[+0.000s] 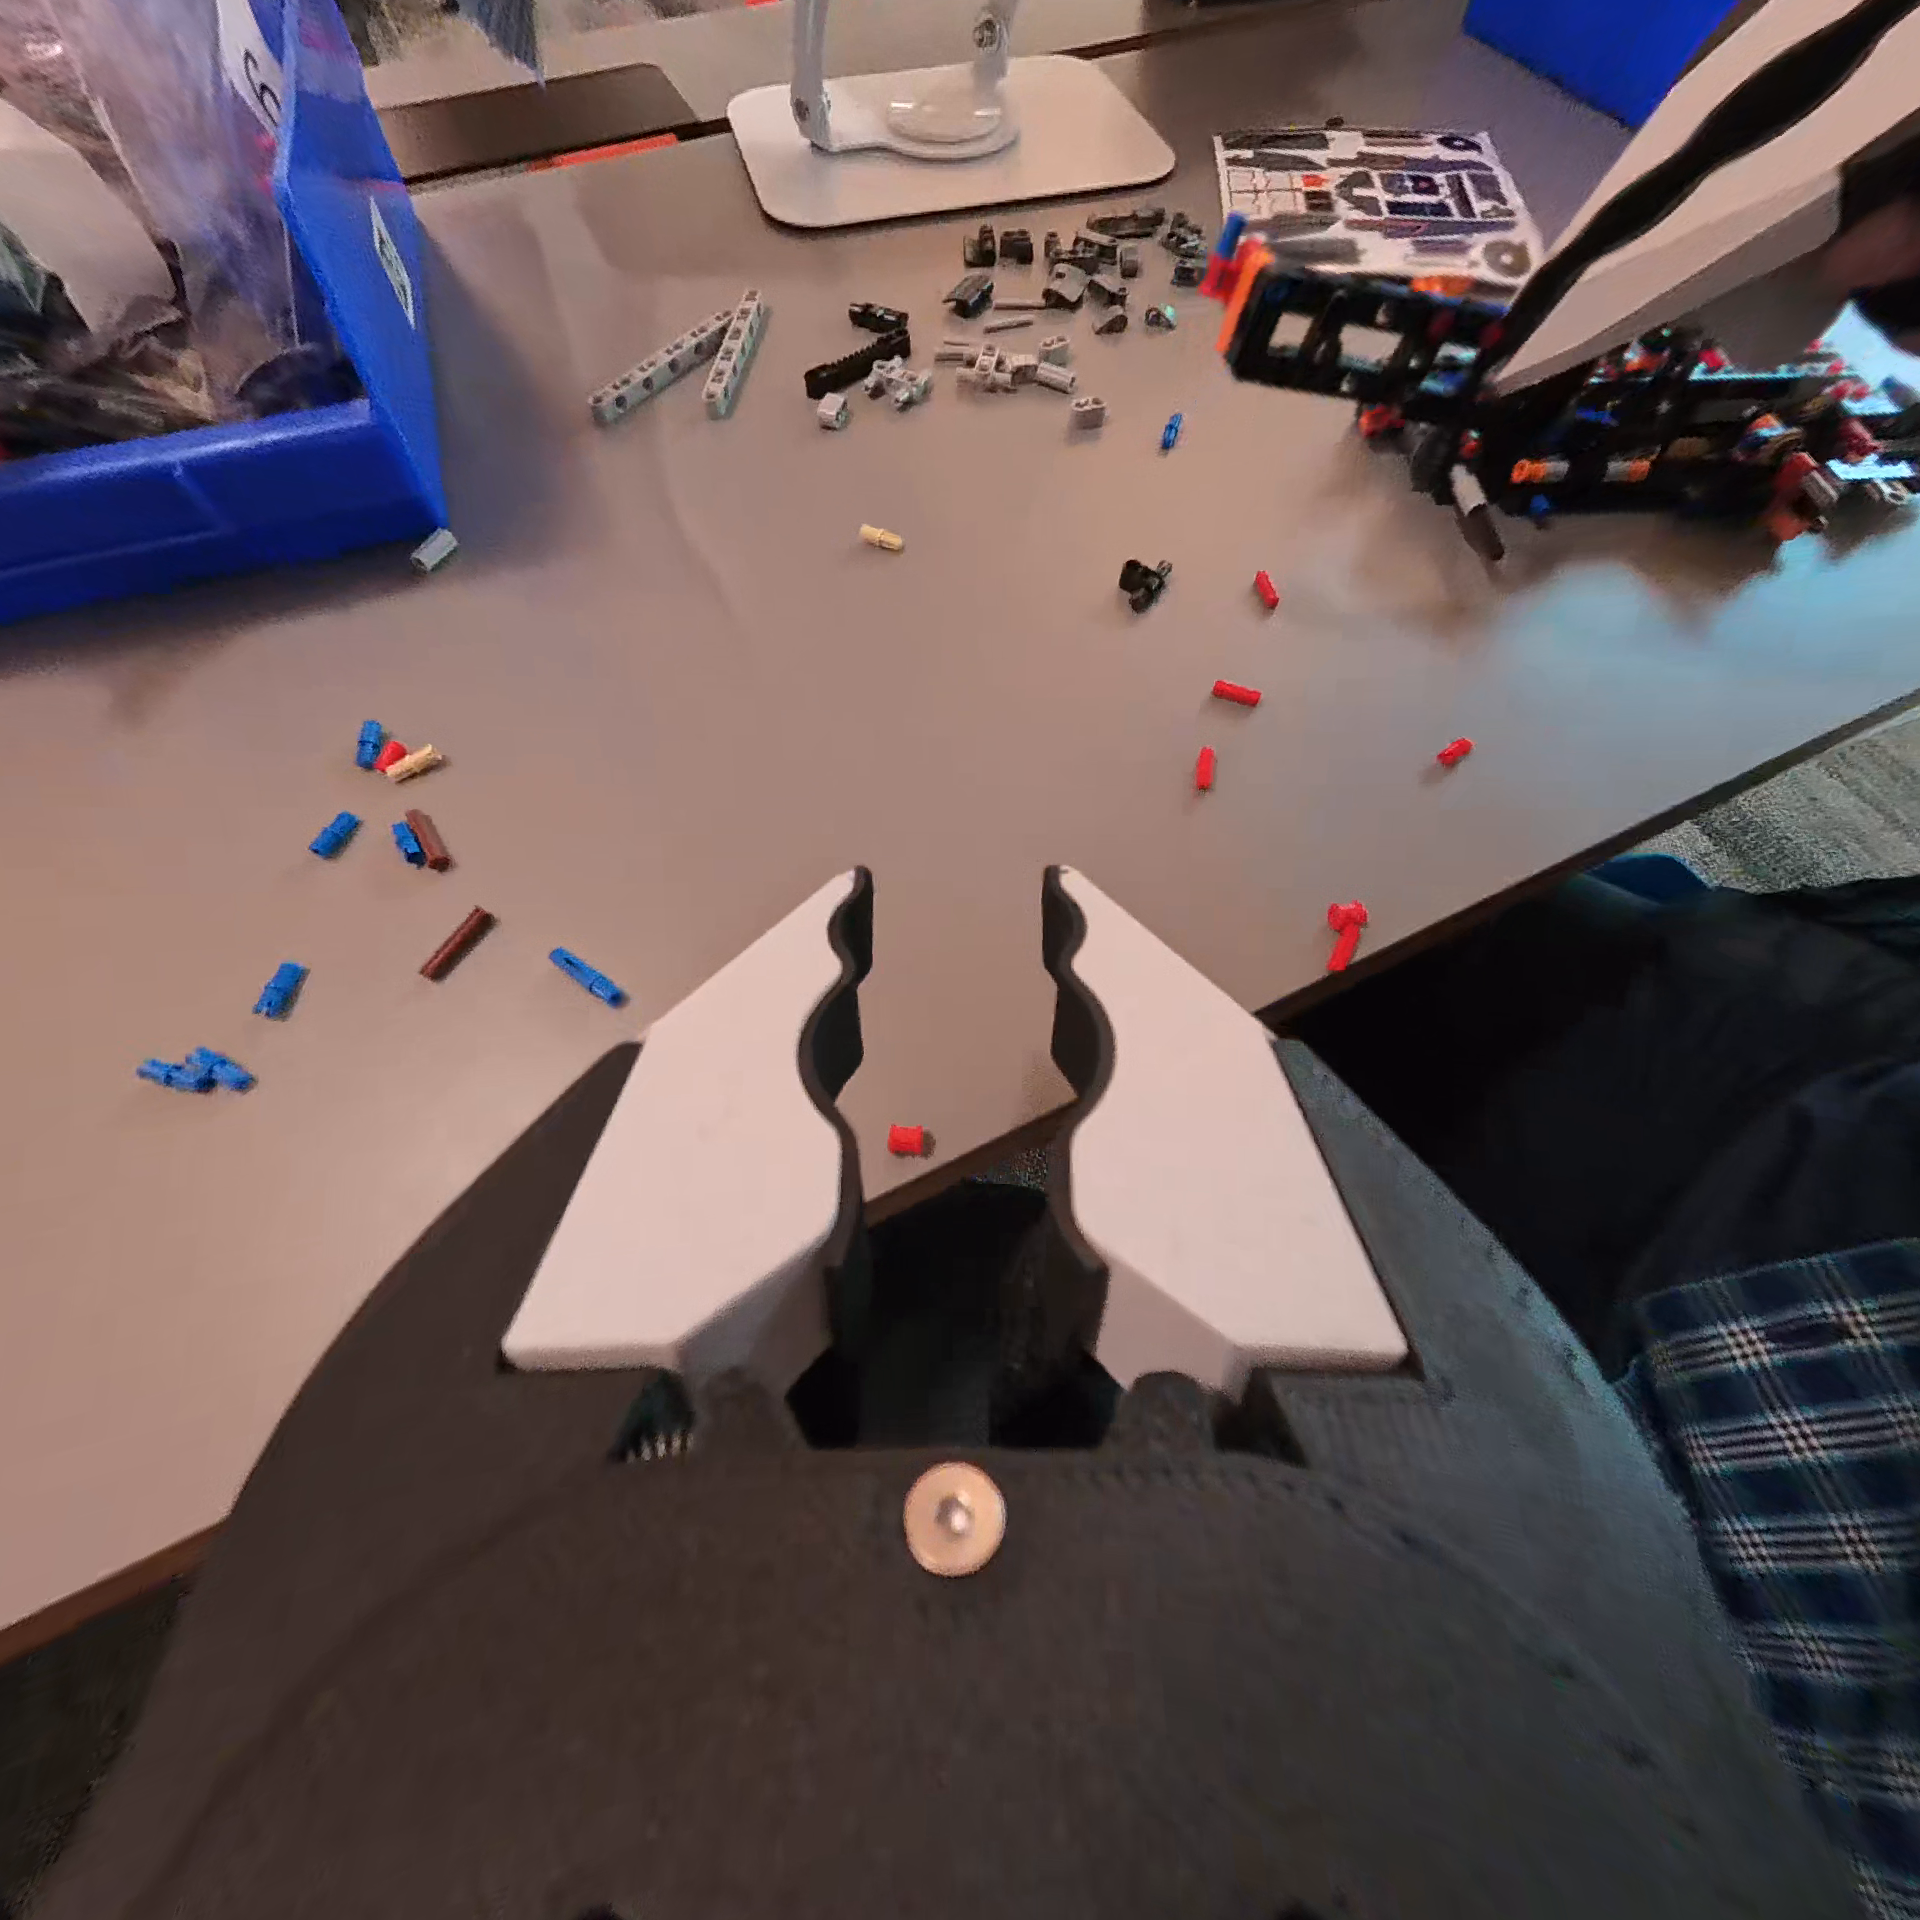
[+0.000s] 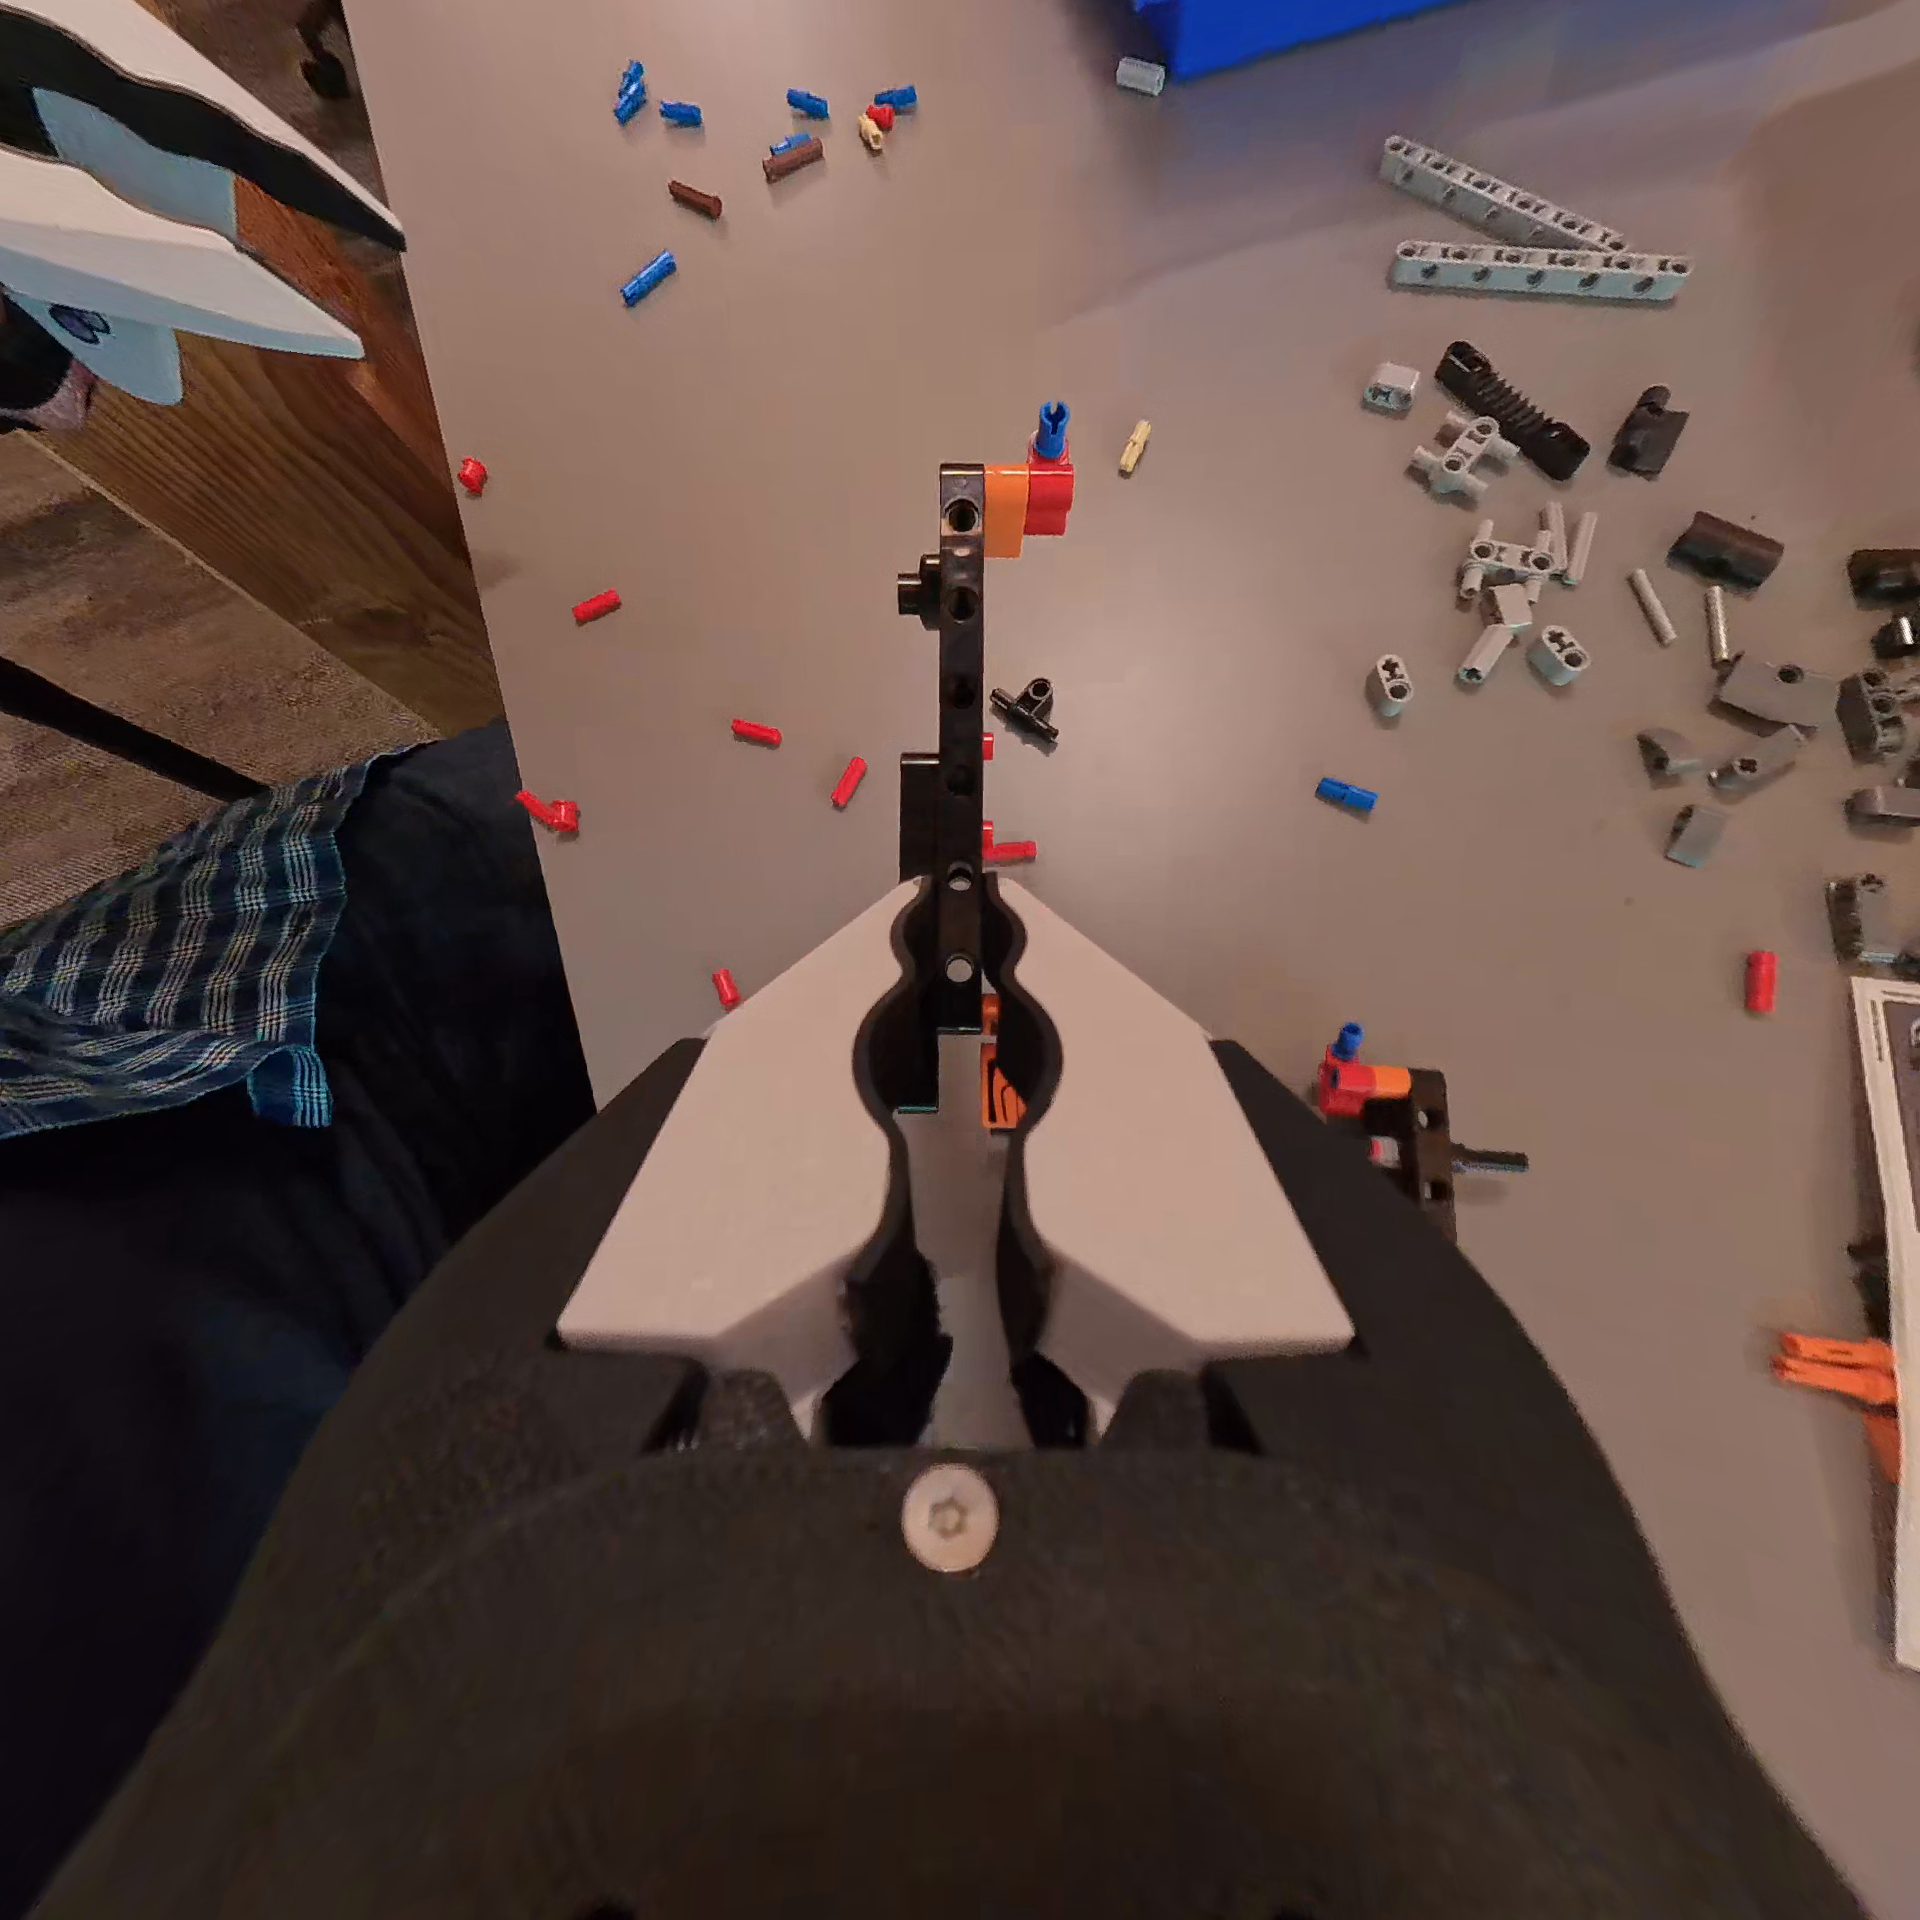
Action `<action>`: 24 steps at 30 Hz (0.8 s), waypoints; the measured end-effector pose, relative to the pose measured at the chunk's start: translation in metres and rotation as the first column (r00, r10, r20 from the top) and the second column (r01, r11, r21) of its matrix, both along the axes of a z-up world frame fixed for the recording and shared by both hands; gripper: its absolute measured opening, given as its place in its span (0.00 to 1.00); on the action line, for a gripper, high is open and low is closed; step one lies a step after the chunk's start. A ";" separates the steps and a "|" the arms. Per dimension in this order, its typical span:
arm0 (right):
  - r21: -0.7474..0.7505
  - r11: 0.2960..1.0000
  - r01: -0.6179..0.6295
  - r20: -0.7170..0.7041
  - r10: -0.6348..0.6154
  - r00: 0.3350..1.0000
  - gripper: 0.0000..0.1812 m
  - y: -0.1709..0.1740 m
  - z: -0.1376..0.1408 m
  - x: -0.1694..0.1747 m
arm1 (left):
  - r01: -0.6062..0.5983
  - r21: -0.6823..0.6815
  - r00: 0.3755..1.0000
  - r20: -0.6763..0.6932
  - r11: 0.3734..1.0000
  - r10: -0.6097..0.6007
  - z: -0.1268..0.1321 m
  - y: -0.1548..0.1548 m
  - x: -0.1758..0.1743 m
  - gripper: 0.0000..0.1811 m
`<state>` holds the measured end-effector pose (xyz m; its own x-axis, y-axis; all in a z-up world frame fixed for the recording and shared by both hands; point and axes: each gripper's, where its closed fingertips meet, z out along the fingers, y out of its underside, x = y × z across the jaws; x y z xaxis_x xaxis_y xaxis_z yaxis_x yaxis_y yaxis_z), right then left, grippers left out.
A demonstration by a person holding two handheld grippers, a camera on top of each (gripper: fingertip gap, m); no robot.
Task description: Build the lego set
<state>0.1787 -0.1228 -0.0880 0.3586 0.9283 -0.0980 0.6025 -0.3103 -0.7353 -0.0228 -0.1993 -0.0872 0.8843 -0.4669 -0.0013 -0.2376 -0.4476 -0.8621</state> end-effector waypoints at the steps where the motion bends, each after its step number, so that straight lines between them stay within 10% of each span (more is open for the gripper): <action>1: -0.002 1.000 0.006 -0.002 -0.006 1.000 0.02 -0.001 0.001 0.003 | 0.000 0.005 1.000 0.000 1.000 0.000 0.000 -0.003 -0.001 0.18; 12: -0.033 0.999 0.007 -0.055 -0.009 0.998 0.03 -0.030 0.008 0.026 | 0.195 -0.028 0.973 -0.119 0.981 -0.196 -0.037 -0.023 0.090 0.53; 24: -0.110 0.993 -0.031 -0.147 0.015 0.989 0.03 -0.039 -0.004 0.025 | 0.191 -0.008 0.944 -0.274 0.982 -0.185 -0.065 0.045 0.067 0.48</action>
